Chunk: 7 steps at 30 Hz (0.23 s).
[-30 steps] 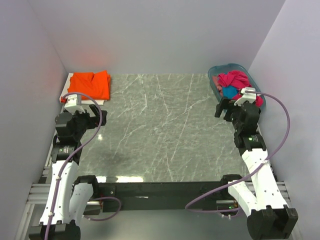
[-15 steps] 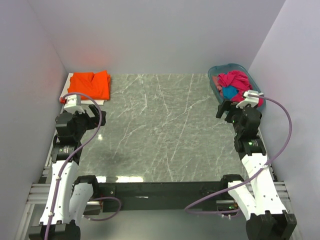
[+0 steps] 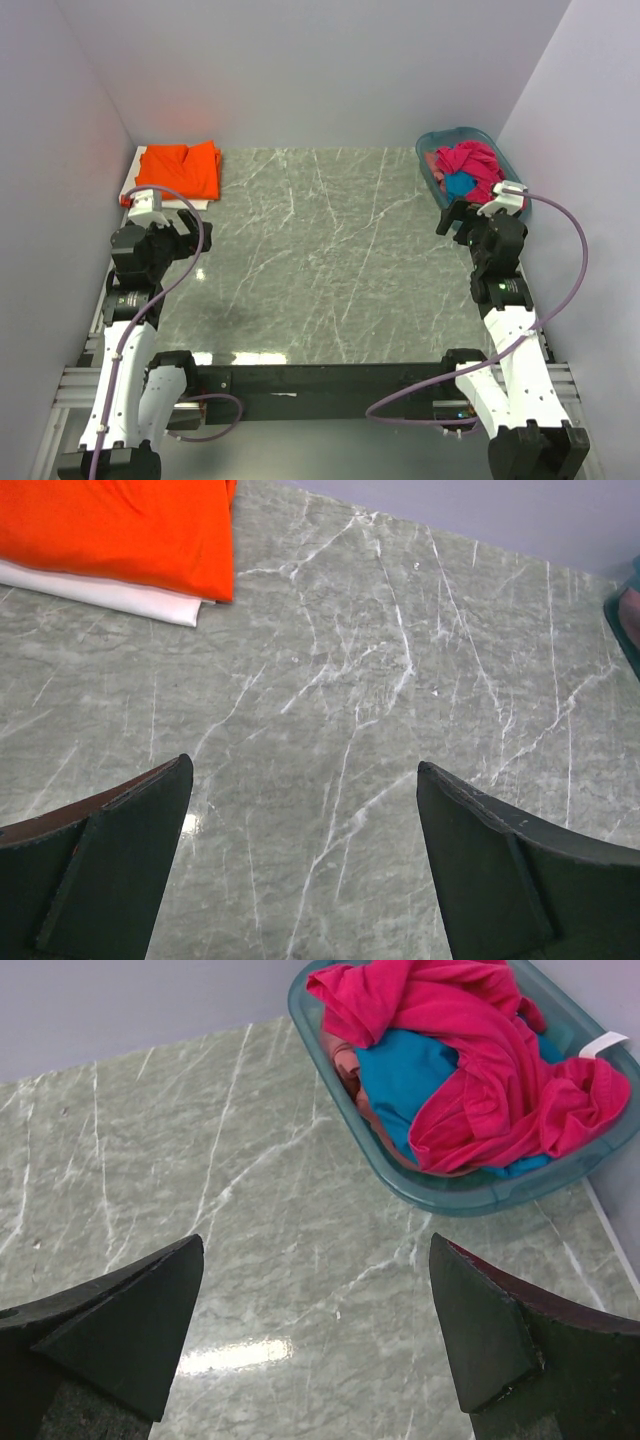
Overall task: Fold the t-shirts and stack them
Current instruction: Reset both grippers
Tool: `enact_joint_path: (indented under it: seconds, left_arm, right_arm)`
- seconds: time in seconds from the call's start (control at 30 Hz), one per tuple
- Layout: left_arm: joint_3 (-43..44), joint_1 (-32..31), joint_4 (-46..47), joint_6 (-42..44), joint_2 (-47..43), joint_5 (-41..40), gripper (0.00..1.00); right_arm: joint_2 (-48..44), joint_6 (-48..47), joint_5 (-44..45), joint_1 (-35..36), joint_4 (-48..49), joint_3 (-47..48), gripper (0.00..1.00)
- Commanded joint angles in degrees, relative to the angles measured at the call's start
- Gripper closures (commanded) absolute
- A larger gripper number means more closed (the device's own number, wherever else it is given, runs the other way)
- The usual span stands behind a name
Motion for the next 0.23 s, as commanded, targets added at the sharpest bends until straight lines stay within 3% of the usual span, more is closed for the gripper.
enact_joint_path:
  seconds: [0.0, 0.2]
  left_arm:
    - [1.6, -0.2, 1.5, 0.4, -0.7, 0.2, 0.01]
    - [1.6, -0.2, 1.5, 0.5, -0.7, 0.2, 0.01]
  right_arm:
    - [0.1, 0.6, 0.7, -0.4, 1.9, 0.3, 0.00]
    - [-0.2, -1.2, -0.7, -0.4, 2.1, 0.2, 0.00]
